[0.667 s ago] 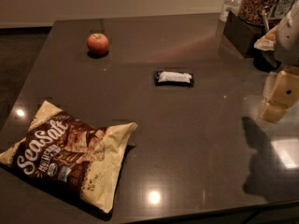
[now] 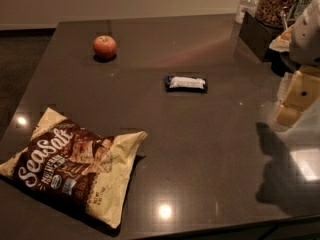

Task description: Pick apple

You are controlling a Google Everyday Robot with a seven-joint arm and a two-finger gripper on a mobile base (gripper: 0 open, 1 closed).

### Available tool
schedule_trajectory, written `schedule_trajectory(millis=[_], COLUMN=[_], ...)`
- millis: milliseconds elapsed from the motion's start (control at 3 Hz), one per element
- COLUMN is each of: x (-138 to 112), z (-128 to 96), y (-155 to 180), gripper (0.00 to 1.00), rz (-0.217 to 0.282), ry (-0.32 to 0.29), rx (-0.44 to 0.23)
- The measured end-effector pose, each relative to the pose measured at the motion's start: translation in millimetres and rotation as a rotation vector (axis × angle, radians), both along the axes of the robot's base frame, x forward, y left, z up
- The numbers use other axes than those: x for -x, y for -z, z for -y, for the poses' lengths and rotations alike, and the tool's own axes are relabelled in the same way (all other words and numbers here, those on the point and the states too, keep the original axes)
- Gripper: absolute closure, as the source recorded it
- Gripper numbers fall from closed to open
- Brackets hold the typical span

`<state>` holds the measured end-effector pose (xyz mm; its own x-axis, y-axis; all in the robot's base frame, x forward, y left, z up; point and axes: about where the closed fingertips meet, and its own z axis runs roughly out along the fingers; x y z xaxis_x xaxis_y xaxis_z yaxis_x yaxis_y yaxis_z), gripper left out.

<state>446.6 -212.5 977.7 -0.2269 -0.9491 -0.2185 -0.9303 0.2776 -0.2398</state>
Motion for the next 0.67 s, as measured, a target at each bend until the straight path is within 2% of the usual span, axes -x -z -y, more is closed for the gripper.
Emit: schedule_trajectory(millis=[667], x=[-62.7], z=[-36.7], y=[-2.5], gripper=[0.0], rz=[0.056], ry=[-0.029], rx=[-0.104])
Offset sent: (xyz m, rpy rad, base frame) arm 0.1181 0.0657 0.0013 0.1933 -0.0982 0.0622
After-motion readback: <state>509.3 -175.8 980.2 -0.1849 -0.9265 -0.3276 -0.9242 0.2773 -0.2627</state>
